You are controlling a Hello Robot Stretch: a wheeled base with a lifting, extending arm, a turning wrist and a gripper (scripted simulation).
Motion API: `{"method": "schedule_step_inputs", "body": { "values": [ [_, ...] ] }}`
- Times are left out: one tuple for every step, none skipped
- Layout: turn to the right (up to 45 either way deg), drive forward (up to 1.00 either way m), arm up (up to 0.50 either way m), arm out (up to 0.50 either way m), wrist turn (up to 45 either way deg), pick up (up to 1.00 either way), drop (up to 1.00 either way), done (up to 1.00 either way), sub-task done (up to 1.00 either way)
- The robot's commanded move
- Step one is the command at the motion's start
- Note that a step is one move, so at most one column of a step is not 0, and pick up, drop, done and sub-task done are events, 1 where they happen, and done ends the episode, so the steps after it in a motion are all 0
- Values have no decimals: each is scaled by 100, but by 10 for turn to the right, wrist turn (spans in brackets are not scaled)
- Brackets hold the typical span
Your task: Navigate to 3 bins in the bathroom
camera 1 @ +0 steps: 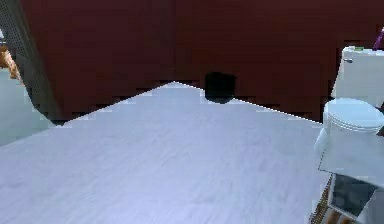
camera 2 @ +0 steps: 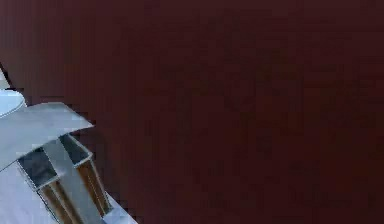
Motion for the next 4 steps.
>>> {"method": "schedule_step_inputs", "body": {
  "values": [
    [-450, 0, 0, 0, 0, 0, 0, 0, 0],
    [-60, 0, 0, 0, 0, 0, 0, 0, 0],
    [0, 15, 0, 0, 0, 0, 0, 0, 0],
    [-450, 0, 0, 0, 0, 0, 0, 0, 0]
  ]
}}
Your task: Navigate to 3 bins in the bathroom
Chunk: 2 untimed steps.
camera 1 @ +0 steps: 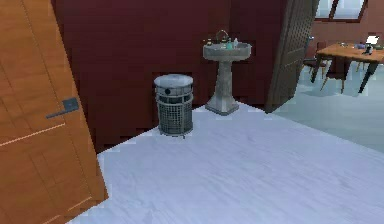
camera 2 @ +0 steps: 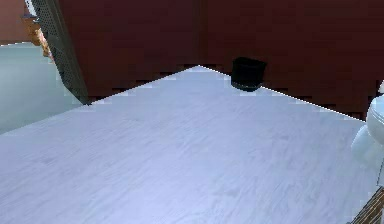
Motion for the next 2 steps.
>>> {"method": "schedule_step_inputs", "body": {
  "values": [
    [-30, 0, 0, 0, 0, 0, 0, 0, 0],
    [0, 80, 0, 0, 0, 0, 0, 0, 0]
  ]
}}
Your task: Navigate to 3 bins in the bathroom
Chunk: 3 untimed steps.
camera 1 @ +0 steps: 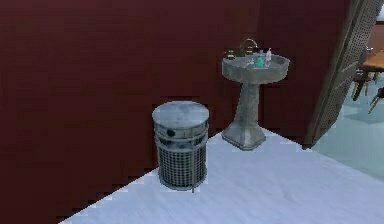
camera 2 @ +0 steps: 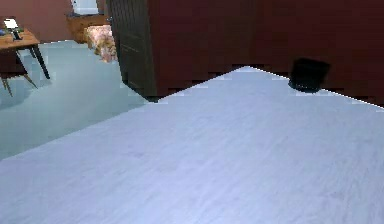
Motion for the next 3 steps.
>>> {"method": "schedule_step_inputs", "body": {
  "values": [
    [-120, 0, 0, 0, 0, 0, 0, 0, 0],
    [0, 50, 0, 0, 0, 0, 0, 0, 0],
    [120, 0, 0, 0, 0, 0, 0, 0, 0]
  ]
}}
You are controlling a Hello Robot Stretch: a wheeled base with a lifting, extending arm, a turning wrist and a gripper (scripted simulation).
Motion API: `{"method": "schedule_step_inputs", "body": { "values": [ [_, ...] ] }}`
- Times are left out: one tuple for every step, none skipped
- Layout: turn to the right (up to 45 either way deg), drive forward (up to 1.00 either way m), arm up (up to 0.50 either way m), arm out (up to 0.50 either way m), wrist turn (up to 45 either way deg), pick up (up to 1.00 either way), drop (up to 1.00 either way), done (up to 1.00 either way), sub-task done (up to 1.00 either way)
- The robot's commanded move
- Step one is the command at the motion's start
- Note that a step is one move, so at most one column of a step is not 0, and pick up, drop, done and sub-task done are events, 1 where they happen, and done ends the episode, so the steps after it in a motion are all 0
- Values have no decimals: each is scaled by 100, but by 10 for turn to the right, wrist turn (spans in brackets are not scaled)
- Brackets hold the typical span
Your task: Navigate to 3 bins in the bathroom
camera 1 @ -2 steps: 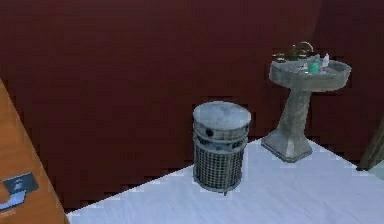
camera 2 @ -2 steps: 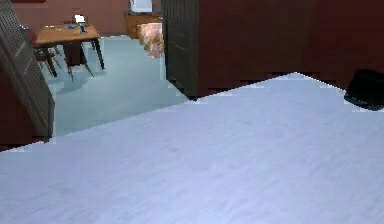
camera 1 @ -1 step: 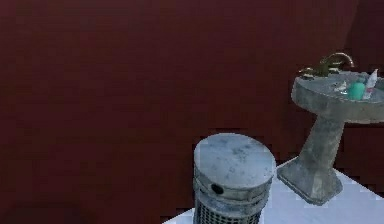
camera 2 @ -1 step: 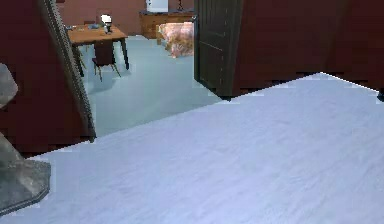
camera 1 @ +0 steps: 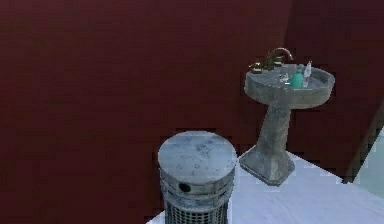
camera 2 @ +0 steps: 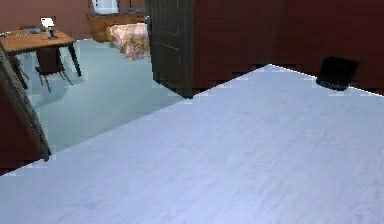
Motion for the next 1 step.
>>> {"method": "schedule_step_inputs", "body": {
  "values": [
    [0, 0, 0, 0, 0, 0, 0, 0, 100]
  ]
}}
